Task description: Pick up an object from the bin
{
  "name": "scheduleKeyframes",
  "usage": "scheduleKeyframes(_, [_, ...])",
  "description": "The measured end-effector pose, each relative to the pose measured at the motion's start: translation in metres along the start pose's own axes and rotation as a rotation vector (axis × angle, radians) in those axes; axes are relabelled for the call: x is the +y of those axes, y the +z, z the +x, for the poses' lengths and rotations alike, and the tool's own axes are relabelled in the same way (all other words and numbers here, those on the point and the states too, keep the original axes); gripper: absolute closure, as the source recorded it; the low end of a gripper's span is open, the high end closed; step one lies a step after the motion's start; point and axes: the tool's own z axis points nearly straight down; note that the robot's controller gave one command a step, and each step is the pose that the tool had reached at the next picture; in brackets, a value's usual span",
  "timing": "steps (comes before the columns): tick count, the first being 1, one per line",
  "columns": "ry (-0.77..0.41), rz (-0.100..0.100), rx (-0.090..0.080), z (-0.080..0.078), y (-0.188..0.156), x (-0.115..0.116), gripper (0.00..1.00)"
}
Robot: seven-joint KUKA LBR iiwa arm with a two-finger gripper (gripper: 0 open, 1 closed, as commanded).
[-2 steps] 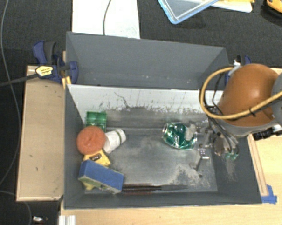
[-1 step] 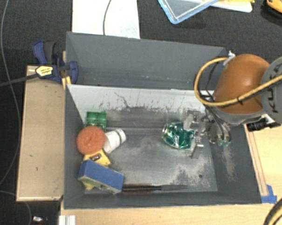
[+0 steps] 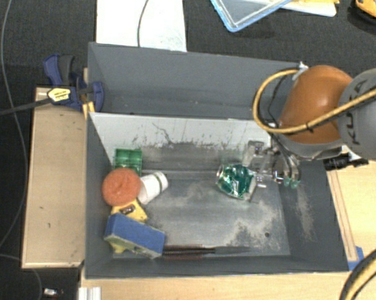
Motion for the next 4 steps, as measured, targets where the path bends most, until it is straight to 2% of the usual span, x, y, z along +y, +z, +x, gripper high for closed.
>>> scheduleKeyframes(1, [-0.231, 0.001, -0.004, -0.008, 0.051, -0.012, 0.0])
scheduleKeyframes(2, [-0.224, 0.0, -0.001, -0.006, 0.064, -0.004, 0.0])
scheduleKeyframes(3, [0.036, 0.0, -0.001, -0.008, 0.07, -0.006, 0.0])
scheduleKeyframes(4, [-0.062, 0.0, -0.006, -0.012, 0.072, -0.005, 0.0])
